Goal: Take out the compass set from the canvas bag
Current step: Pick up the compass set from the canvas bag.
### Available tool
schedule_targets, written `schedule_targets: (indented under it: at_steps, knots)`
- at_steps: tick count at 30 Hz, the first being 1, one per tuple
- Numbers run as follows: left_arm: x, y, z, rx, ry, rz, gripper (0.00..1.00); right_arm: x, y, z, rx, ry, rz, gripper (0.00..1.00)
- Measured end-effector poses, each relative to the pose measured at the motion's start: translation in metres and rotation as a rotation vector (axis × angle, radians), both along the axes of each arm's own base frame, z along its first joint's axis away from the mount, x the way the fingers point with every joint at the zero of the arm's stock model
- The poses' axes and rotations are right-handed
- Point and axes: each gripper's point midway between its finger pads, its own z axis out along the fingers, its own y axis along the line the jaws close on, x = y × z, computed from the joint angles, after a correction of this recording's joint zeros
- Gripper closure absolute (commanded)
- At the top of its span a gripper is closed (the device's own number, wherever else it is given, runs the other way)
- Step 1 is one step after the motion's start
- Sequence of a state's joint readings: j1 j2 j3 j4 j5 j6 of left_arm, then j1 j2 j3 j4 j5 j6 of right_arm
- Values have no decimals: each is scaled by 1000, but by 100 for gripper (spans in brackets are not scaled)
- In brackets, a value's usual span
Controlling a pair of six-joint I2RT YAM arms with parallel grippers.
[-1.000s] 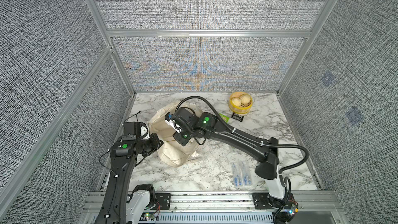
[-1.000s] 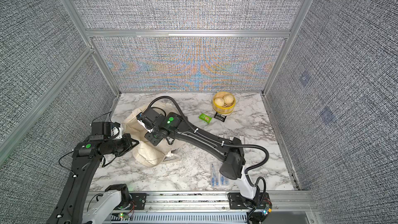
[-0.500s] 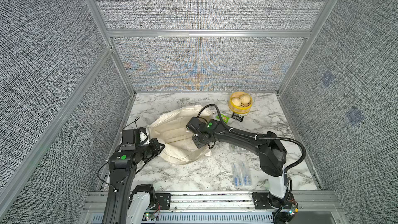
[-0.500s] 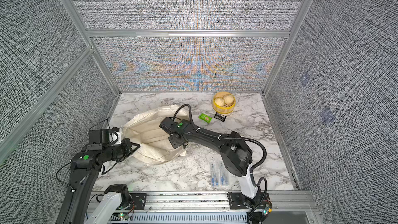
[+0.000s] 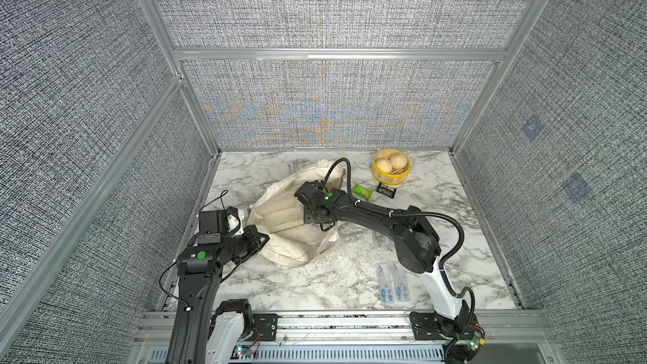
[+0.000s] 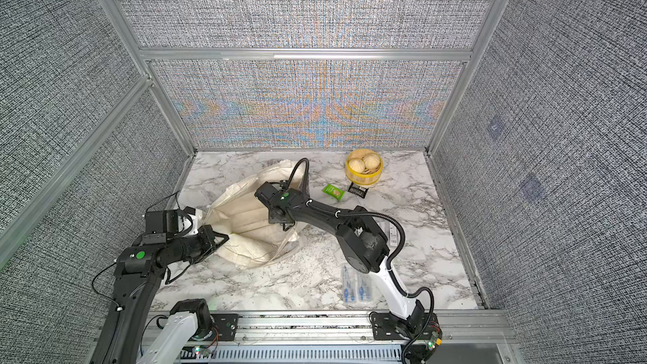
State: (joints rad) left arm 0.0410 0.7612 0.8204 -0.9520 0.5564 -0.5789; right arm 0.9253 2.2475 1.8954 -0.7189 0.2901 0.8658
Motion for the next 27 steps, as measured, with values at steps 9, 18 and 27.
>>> schedule_targets:
  at_steps: [9, 18, 27]
  knots:
    - [-1, -1, 2, -5, -8, -7, 100, -2, -14, -35, -40, 69, -123, 39]
    - [-2, -2, 3, -7, -14, -9, 100, 5, -9, -45, 14, 104, -107, 54]
    - [-1, -1, 2, -6, -8, -10, 100, 3, 6, -34, 61, 108, 14, 63]
